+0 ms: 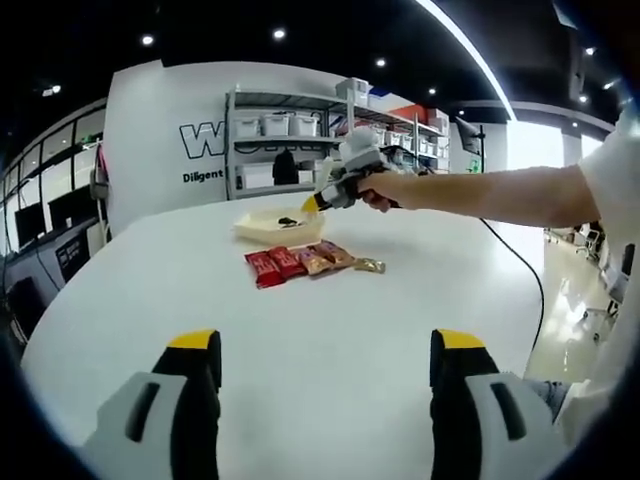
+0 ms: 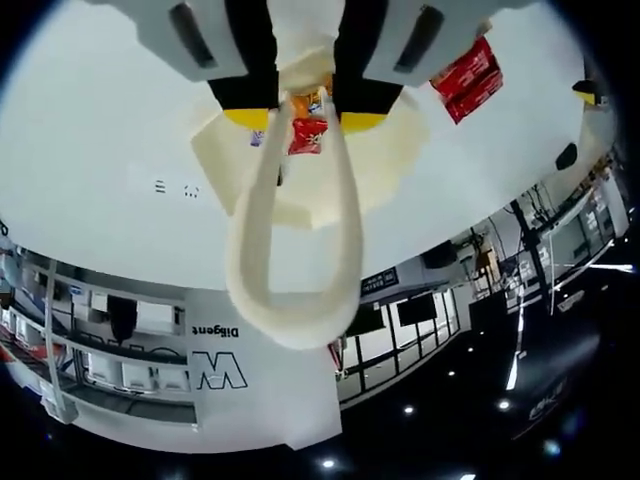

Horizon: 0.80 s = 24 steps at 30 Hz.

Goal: Place the target food into the container with the food tongs after gripping and lifting it, then release it inside without dropping or visibly crushing the food.

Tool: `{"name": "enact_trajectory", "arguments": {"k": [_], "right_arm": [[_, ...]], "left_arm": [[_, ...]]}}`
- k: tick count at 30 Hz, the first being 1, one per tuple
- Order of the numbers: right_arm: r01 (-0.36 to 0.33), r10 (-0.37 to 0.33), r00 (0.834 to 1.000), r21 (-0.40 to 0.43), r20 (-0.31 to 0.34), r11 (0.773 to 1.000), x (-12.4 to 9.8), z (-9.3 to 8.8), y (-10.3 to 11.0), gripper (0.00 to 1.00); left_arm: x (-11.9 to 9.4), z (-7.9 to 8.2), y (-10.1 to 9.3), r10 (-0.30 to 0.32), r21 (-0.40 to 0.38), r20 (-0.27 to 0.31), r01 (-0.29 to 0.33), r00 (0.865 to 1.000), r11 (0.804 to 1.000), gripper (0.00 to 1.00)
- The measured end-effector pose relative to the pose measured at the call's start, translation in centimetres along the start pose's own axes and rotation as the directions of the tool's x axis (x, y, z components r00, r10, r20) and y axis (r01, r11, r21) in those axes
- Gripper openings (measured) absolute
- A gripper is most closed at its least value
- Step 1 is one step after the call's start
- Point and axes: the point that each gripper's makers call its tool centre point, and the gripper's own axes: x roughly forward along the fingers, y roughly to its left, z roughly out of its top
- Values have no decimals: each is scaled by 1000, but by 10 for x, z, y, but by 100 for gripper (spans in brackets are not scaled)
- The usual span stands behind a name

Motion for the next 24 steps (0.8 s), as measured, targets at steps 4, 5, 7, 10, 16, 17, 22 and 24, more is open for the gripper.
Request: {"name": "enact_trajectory", "arguments": {"k": [4,5,7,10,16,17,22,24], "right_arm": [[-6,6,1000,-5,3,1000,-6,1,4,13],[-6,6,1000,-6,5,1000,-8,0,6,13],[-13,13,1000,-5,8,1000,-14,-1,9,13],[-18,18,1000,-8,11,1000,-20,-2,11,13],[-27,27,1000,-6,16,1000,-32,-3,14,14],[-27,28,999,-8,18,1000,-33,-3,14,13],[-29,29,999,-12,14,1000,-41,-9,14,13],[-27,27,1000,-10,15,1000,-45,-12,13,13]], "left_arm": [[-4,0,-1,1,-3,5,-1,1000,1000,84],[-5,1,-2,1,-2,7,-1,1000,1000,84],[-6,1,-2,1,-7,11,-1,1000,1000,84],[-9,2,-4,0,-4,15,0,1000,1000,84],[-13,3,-8,-5,-6,25,5,1000,1000,84],[-14,4,-9,-7,-6,28,7,1000,1000,84],[-16,4,-13,-11,-7,34,11,999,1000,84],[-17,4,-15,-14,-8,35,14,999,1000,84]]}}
